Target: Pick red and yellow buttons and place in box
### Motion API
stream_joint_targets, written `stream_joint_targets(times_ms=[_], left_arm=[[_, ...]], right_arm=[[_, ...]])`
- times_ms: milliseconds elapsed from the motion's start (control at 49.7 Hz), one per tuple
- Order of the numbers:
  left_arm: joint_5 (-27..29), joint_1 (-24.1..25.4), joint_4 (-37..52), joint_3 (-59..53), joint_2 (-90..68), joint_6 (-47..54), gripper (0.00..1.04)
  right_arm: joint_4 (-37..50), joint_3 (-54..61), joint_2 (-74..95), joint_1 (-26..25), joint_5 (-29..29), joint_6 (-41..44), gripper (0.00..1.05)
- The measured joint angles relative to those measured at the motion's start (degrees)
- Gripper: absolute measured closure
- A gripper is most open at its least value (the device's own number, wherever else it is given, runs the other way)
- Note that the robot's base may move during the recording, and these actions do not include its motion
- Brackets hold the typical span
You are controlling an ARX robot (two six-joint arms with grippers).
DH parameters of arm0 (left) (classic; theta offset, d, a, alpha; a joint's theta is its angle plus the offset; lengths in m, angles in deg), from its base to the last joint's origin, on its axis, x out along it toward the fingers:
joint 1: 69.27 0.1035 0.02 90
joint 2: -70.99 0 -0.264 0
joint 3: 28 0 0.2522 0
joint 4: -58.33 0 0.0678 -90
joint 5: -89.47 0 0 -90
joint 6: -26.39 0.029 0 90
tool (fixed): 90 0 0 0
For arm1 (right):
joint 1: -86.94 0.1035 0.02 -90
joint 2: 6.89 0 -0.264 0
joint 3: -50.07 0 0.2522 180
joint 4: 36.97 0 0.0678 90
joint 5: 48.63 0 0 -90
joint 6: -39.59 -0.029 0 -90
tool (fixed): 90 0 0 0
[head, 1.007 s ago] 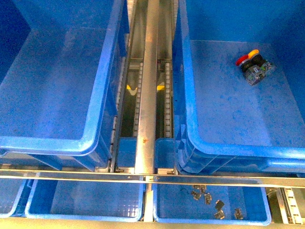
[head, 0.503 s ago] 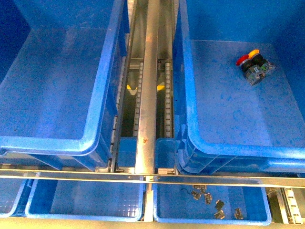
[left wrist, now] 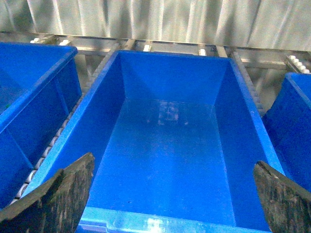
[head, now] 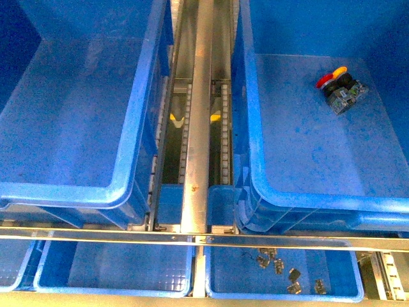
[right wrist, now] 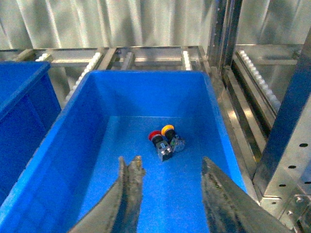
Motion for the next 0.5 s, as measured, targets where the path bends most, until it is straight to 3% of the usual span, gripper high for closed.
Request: stream_joint_targets(times_ms=[342,503], left_arm=[[0.00,0.00,0.00,0.00,0.00,-0.02,0.08],[0.00,0.00,0.00,0.00,0.00,0.00,0.08]], right_arm=[[0.00,0.00,0.00,0.00,0.00,-0.02,0.05],[0.00,0.00,0.00,0.00,0.00,0.00,0.06]])
